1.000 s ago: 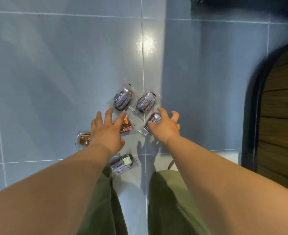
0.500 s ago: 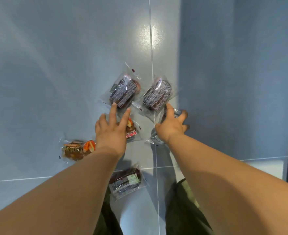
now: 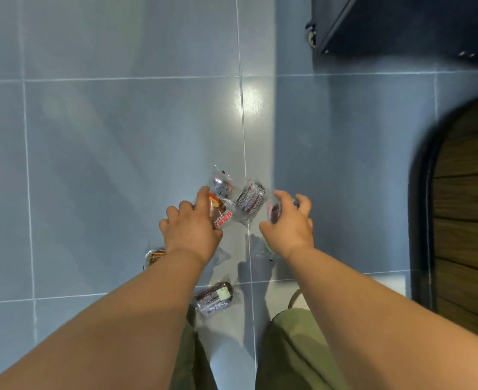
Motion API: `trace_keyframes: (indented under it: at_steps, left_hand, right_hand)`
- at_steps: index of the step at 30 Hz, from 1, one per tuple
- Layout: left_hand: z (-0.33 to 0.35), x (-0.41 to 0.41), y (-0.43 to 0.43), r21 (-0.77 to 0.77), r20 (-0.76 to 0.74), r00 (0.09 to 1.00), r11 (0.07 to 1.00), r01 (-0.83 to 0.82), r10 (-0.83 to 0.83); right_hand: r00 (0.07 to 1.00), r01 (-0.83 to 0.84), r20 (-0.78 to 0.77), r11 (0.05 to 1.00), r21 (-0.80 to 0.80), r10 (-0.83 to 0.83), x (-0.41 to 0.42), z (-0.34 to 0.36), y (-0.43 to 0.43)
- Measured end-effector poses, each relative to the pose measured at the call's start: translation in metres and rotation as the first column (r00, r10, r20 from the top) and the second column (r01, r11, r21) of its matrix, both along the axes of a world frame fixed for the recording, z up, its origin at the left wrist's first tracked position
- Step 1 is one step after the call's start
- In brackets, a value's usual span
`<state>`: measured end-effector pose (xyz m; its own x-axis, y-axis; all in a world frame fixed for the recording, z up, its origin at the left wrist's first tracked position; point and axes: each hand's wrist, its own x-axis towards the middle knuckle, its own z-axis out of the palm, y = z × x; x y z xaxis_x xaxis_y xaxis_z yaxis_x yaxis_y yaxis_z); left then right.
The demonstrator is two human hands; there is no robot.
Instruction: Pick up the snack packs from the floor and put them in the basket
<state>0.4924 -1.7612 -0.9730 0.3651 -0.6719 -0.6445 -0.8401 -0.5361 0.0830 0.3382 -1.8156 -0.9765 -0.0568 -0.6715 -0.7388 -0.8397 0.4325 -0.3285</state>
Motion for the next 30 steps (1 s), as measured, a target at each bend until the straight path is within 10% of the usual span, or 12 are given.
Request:
trace_keyframes:
  at_steps: [18, 30]
  left_hand:
    - [0.427, -0.028, 0.008, -0.186, -0.124, 0.916, 0.898, -0.398, 0.381]
    - [0.534, -0.051, 0.034, -0.361, -0.222, 0.897, 0.823, -0.439, 0.381]
  right_hand:
    - [0.980, 0.128, 0.183, 0.951, -0.282, -0.078, -0.003, 0.420, 0.021]
    - [0.940, 0.297, 0.287, 0.853, -0.430, -0.182, -0.032, 0.546, 0.044]
